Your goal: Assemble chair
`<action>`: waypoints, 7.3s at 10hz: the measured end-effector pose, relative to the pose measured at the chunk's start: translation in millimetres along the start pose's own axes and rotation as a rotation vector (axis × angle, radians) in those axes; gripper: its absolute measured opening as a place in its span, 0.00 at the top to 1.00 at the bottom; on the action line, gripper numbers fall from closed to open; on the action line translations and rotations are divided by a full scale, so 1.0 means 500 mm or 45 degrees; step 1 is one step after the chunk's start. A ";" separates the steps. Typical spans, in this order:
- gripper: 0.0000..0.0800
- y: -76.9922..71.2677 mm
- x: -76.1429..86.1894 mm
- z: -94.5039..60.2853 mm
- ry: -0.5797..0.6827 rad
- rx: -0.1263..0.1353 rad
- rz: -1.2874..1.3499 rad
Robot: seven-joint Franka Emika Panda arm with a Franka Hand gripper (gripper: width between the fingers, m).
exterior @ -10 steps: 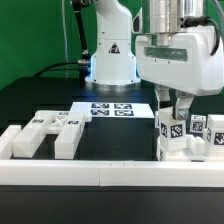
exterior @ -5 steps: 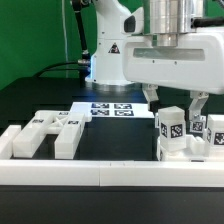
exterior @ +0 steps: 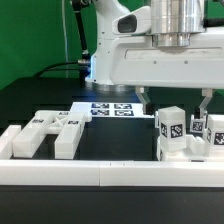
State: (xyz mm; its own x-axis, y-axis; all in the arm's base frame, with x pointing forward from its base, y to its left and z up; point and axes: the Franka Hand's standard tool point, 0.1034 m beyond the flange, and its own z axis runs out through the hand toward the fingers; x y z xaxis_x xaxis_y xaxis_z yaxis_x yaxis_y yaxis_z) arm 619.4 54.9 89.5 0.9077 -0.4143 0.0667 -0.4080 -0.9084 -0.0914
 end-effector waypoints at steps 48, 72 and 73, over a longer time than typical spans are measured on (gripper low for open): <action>0.22 -0.003 0.003 0.009 0.014 -0.005 -0.598; 0.19 -0.009 0.012 0.008 0.014 0.012 0.238; 0.19 -0.006 0.013 0.009 0.015 0.011 0.142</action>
Offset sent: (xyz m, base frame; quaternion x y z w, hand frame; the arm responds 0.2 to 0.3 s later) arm -0.0003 0.0014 0.0002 0.0046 0.0021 -0.2010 0.9796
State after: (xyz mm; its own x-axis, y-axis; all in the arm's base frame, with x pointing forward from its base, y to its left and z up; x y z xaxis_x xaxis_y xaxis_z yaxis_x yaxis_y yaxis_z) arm 627.2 55.1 86.0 0.8553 -0.5138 0.0672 -0.5058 -0.8559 -0.1073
